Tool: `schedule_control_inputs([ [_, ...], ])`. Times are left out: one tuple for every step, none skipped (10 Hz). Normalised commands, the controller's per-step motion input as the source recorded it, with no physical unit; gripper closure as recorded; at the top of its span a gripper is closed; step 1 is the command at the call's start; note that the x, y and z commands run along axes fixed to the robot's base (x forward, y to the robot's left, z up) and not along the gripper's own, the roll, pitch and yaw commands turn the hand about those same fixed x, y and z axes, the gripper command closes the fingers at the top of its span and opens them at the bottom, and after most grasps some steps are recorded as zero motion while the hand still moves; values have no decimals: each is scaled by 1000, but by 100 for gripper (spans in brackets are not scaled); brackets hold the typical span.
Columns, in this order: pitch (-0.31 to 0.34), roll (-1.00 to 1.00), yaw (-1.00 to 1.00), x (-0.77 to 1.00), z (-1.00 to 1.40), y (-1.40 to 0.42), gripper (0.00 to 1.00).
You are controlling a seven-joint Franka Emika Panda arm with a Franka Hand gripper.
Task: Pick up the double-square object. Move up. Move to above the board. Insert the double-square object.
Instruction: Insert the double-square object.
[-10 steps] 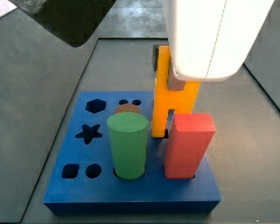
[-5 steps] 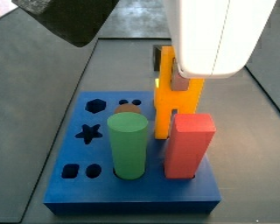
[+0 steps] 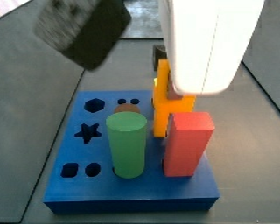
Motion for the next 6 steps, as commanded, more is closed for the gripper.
schedule_control_inputs([
  [0, 0, 71, 0, -560, 0, 100],
  [0, 0, 66, 34, -529, 0, 100],
  [0, 0, 49, 69, -583, 0, 100],
  [0, 0, 0, 114, -334, 0, 100],
  [-76, -33, 0, 0, -160, 0, 100],
  [0, 0, 0, 0, 0, 0, 100],
])
